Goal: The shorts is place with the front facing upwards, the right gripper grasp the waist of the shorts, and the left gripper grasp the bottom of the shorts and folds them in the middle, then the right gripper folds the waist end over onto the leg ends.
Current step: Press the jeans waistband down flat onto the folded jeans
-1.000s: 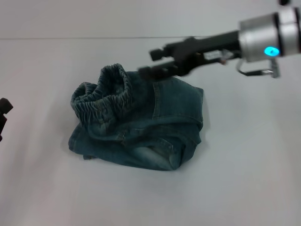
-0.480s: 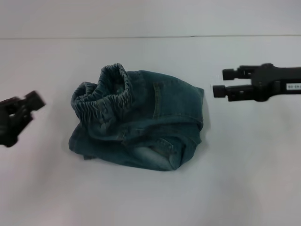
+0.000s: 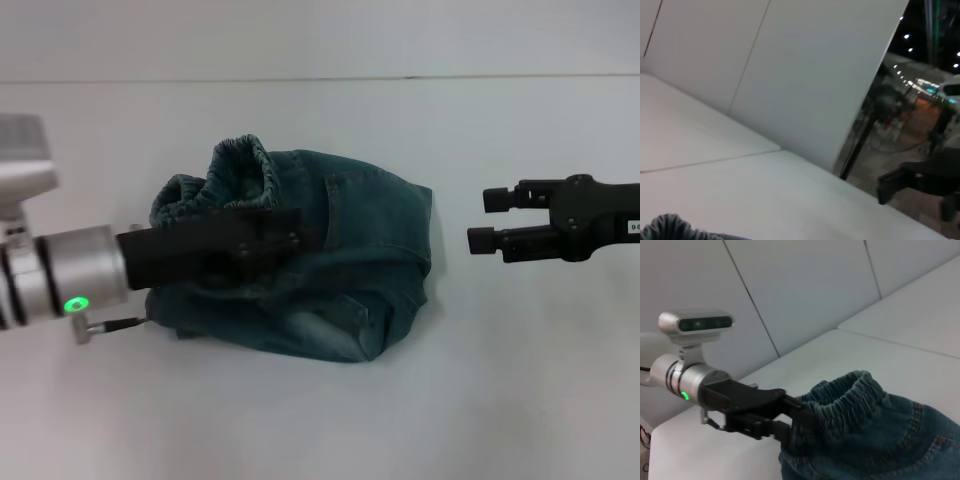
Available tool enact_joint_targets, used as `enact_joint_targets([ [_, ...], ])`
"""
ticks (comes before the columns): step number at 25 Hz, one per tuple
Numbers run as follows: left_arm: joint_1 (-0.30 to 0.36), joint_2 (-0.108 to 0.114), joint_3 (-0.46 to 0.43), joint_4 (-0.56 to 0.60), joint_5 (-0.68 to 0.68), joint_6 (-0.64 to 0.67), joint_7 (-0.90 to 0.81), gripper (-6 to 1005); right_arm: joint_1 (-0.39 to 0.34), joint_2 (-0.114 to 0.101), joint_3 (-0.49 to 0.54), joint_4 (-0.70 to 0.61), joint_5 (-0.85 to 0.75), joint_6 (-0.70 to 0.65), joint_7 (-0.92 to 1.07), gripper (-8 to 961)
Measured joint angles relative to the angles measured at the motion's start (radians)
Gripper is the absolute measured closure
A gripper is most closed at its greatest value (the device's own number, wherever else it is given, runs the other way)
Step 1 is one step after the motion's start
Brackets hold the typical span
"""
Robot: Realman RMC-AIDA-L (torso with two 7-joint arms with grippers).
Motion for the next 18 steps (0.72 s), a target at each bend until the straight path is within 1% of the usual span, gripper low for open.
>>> enact_joint_targets([
  [3, -0.019, -0.029, 0.004, -0.006, -0.005, -0.091, 0.005, 623, 0.000, 0.006, 0.000, 0.000, -0.017, 0.004, -0.001, 97],
  [5, -0.024, -0.040, 0.004, -0.005, -0.006, -0.140, 0.006, 533, -0.001, 0.008, 0.001, 0.001, -0.020, 0.005, -0.002, 97],
  [6, -0.026, -0.044, 0.000, -0.006, -0.009, -0.177, 0.007, 530, -0.002, 0.009, 0.002, 0.003, -0.020, 0.006, -0.002, 97],
  [8, -0.026, -0.044, 0.000, -0.006, -0.009, -0.177, 0.007, 524, -0.002, 0.011, 0.003, 0.007, -0.020, 0.006, -0.004, 97],
  [9, -0.016, -0.047, -0.004, -0.009, -0.048, -0.271, 0.007, 521, -0.002, 0.011, 0.004, 0.010, -0.020, 0.006, -0.005, 97],
  [13, 0.016, -0.046, -0.004, -0.008, -0.112, -0.343, -0.002, 522, -0.003, 0.012, 0.007, 0.011, -0.021, 0.006, -0.006, 98],
  [16, 0.047, -0.047, -0.005, -0.004, -0.153, -0.367, -0.003, 522, -0.002, 0.012, 0.012, 0.011, -0.022, 0.001, -0.003, 98],
  [18, 0.063, -0.045, -0.005, -0.001, -0.162, -0.349, -0.003, 522, 0.000, 0.012, 0.014, 0.011, -0.022, -0.002, 0.000, 98],
])
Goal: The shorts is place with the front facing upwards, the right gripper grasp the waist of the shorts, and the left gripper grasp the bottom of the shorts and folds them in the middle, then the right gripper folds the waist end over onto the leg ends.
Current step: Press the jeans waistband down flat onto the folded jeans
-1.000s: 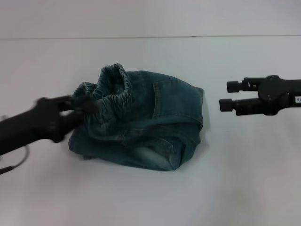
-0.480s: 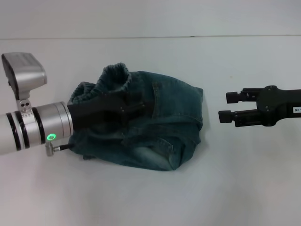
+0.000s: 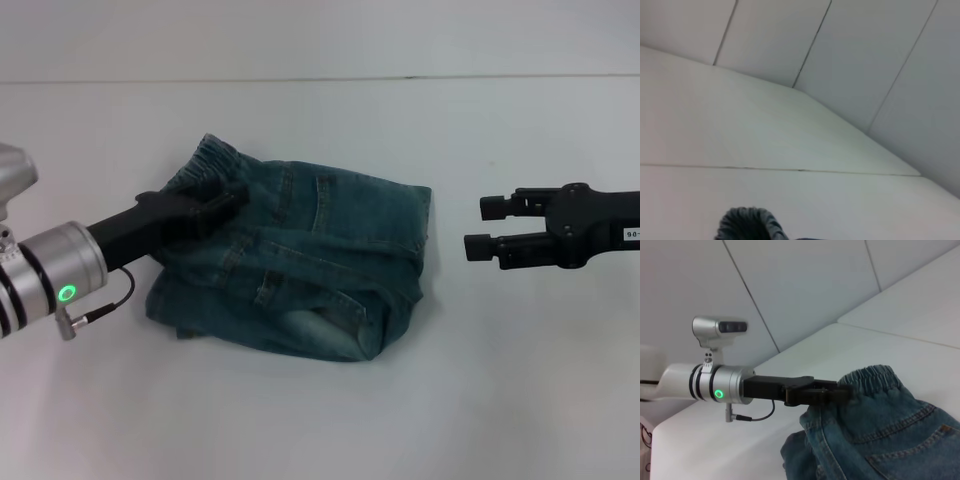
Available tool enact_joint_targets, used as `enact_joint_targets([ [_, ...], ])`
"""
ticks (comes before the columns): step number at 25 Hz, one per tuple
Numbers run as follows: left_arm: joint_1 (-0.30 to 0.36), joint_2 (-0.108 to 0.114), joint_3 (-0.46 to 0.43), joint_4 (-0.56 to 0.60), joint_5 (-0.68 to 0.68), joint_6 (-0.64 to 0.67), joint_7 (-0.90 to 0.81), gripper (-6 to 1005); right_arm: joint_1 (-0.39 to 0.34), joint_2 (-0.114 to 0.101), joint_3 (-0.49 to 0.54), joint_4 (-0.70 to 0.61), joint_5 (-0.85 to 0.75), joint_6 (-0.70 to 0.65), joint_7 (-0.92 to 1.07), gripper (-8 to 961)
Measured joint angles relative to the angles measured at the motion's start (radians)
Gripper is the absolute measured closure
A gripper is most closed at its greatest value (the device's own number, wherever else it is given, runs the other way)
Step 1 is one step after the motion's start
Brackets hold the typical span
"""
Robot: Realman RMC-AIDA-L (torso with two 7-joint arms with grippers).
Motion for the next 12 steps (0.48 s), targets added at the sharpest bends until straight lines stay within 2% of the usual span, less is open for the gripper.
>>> enact_joint_targets([
  [3, 0.032, 0.004, -0.001, 0.030, -0.001, 0.086, 0.000, 521, 0.004, -0.001, 0.001, 0.000, 0.000, -0.008, 0.004, 97],
  [5, 0.067, 0.007, -0.001, 0.079, 0.000, 0.195, -0.001, 521, 0.006, -0.003, 0.001, -0.001, 0.000, -0.017, 0.004, 97],
  [12, 0.173, 0.050, -0.010, 0.240, 0.048, 0.493, -0.012, 517, -0.002, -0.006, 0.005, -0.003, 0.000, -0.043, 0.002, 97],
])
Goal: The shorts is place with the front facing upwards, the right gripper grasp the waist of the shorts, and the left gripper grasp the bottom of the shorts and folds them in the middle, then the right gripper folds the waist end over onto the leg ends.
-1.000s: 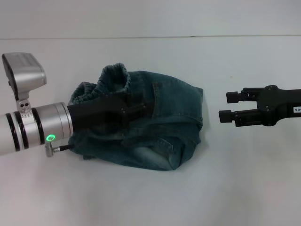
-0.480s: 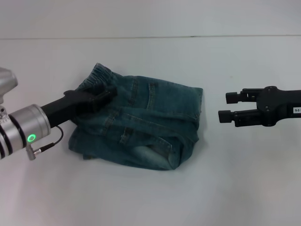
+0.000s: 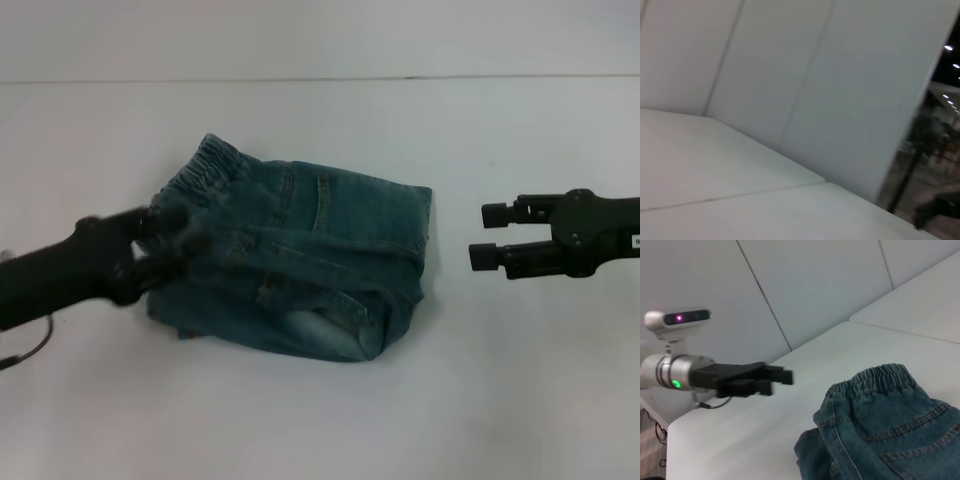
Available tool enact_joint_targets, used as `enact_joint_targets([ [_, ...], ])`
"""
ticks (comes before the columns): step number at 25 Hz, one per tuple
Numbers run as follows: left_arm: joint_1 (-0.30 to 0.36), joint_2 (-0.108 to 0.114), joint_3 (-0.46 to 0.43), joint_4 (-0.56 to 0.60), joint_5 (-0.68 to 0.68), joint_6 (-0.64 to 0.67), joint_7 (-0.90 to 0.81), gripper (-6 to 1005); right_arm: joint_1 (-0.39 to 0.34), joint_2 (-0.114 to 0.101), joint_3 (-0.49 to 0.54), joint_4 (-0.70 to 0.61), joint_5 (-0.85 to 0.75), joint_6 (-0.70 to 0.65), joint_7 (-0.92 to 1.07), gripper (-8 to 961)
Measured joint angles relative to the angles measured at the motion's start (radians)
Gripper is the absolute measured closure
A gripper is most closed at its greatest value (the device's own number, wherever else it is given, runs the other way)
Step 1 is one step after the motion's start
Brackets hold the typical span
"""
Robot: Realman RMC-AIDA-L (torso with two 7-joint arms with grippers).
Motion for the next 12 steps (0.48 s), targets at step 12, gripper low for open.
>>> enact_joint_targets([
  [12, 0.020, 0.006, -0.050, 0.080, 0.177, 0.094, -0.081, 132, -0.051, 0.036, 0.026, 0.010, -0.001, -0.017, -0.086, 98],
])
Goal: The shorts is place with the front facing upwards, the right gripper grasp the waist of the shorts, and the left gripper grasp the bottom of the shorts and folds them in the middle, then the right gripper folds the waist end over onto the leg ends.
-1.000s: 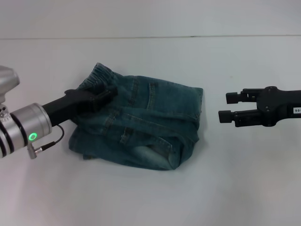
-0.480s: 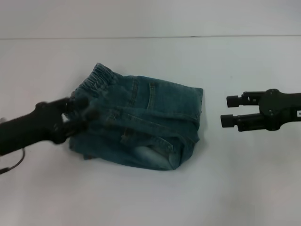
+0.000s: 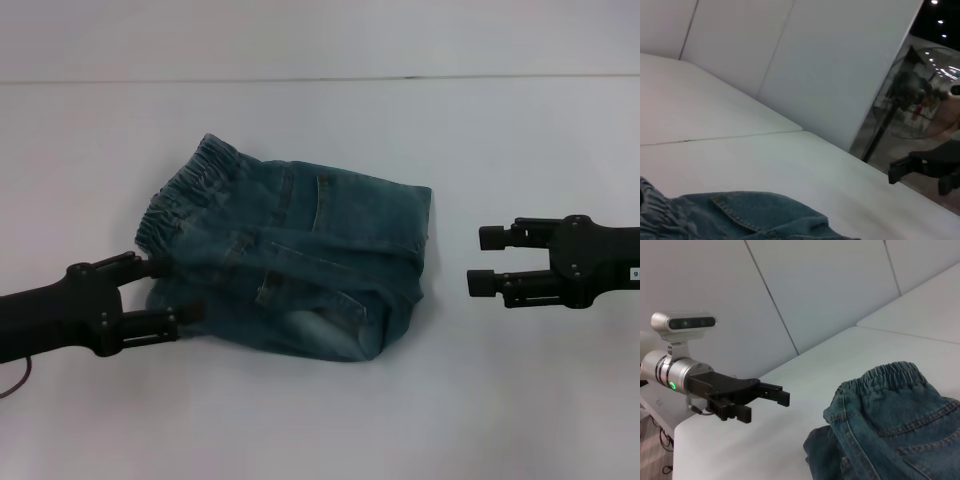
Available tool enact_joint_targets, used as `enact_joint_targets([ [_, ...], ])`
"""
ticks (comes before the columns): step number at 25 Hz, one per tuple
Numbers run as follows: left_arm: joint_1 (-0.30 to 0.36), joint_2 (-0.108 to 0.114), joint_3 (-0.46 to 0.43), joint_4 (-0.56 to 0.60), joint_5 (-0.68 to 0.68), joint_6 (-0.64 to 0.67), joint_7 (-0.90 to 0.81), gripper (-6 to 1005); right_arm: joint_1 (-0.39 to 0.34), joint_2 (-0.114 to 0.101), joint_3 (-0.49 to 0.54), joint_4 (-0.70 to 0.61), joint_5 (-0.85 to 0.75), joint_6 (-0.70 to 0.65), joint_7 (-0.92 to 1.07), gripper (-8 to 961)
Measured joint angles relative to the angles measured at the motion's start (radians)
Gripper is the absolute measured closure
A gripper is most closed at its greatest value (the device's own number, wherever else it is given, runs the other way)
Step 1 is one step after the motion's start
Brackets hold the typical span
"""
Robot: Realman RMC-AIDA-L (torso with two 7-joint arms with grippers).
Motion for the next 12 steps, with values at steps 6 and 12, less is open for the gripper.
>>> enact_joint_targets([
  [6, -0.011, 0.002, 0.000, 0.003, 0.007, 0.020, -0.010, 95, -0.001, 0.005, 0.004, 0.034, -0.001, 0.006, -0.036, 98],
  [12, -0.016, 0.003, -0.003, 0.004, 0.007, 0.022, -0.022, 100, -0.001, 0.005, 0.007, 0.055, -0.001, 0.013, -0.058, 97],
])
